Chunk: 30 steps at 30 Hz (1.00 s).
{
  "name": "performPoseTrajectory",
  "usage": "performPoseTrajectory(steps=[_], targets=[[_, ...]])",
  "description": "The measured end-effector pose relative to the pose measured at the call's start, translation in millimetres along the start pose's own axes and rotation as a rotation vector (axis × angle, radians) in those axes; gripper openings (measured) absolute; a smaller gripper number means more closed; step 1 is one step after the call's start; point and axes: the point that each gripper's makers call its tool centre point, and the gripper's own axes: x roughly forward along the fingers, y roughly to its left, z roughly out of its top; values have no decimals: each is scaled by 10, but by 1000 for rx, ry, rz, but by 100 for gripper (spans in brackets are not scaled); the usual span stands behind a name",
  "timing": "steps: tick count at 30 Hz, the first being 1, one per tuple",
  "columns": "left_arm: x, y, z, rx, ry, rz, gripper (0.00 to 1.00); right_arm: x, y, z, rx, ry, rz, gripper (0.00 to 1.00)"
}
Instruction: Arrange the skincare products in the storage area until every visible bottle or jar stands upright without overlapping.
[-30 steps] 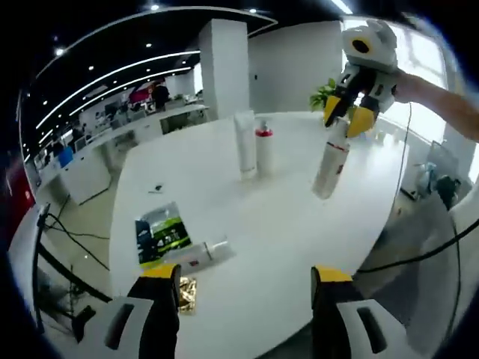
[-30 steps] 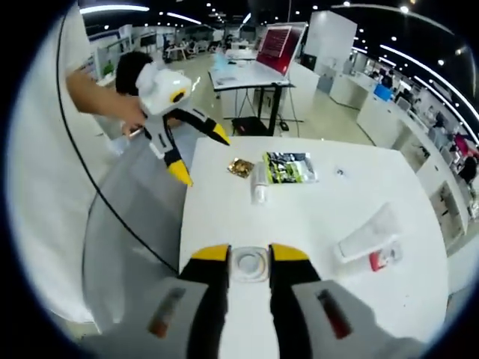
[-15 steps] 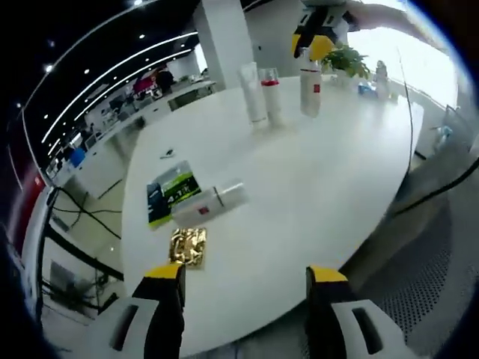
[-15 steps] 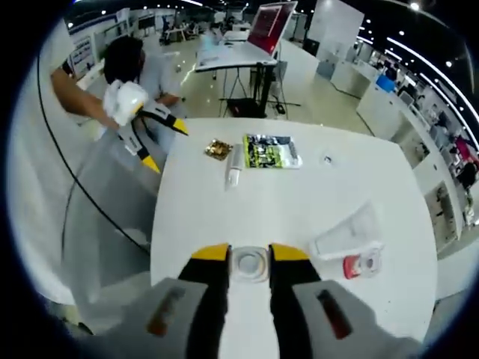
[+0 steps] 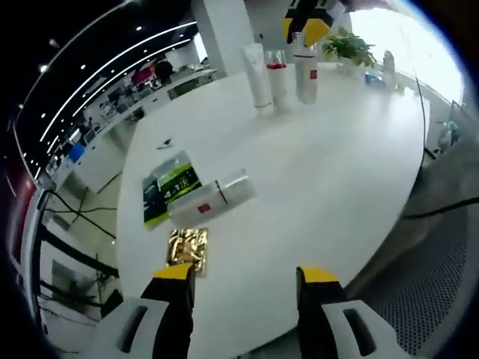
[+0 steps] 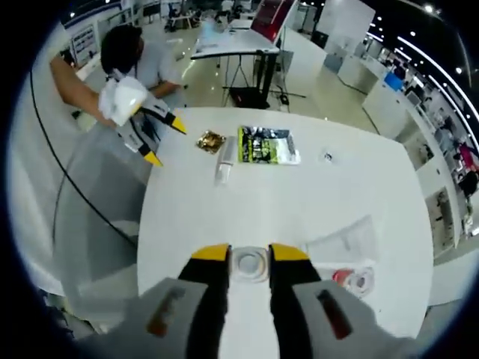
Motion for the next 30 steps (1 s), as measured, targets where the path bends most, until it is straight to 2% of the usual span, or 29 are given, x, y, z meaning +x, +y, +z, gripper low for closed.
performPoseTrajectory(steps=[6,16,23,30], targets=[[22,-42,-36,32,13,-27,52,152,-75,-85,6,39,14,19],[18,40,-77,-14,16,-14,45,348,-187,-248,16,106,36,19],[14,63,-86,-39,13,-6,45,408,-260,-261,18,118,45,19],[11,76,-68,-60,-2,-2,45,410,-405,-374,12,155,44,19]])
